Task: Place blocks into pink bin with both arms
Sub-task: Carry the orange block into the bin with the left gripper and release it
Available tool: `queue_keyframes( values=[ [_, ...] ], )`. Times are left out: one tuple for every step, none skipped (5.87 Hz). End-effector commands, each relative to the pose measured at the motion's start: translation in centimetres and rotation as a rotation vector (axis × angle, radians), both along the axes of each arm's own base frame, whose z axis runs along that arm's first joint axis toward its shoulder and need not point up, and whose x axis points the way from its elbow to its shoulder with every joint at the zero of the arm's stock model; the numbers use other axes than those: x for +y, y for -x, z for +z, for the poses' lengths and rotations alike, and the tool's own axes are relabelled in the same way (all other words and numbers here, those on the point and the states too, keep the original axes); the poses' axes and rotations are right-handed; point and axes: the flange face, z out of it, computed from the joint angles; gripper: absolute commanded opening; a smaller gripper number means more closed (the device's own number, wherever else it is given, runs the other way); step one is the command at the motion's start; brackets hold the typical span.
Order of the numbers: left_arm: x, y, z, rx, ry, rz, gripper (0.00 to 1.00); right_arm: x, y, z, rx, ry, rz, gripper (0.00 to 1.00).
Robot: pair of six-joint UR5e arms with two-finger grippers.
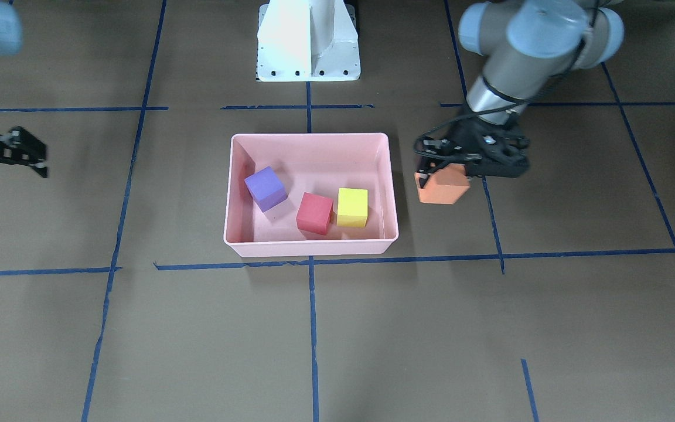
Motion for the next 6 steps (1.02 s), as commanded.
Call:
queue_keyframes(
  values=[
    [5.8,-8.6,-5.7,-0.070,-0.039,0.014,0.42,3.1,-8.8,6.6,0.021,-0.062,-0.063,1.00],
    [8.9,-12.8,-7.3,-0.100,-0.076,0.039,0.64,4.8,-11.0,8.8,0.022,-0.068,-0.081,1.00],
    [9.5,-14.1,-7.7,-0.106,-0.087,0.042,0.99,6.2,-12.6,10.2,0.028,-0.062,-0.078,1.00],
    [9.6,-13.7,-8.0,-0.099,-0.090,0.043,1.00,7.9,-13.6,11.4,0.032,-0.056,-0.087,1.00],
    [8.5,-12.1,-7.6,-0.099,-0.083,0.043,1.00,9.2,-15.4,12.6,0.036,-0.056,-0.081,1.00],
    [5.9,-8.1,-4.8,-0.107,-0.090,0.110,1.00,10.2,-16.8,13.8,0.042,-0.064,-0.087,1.00]
  ],
)
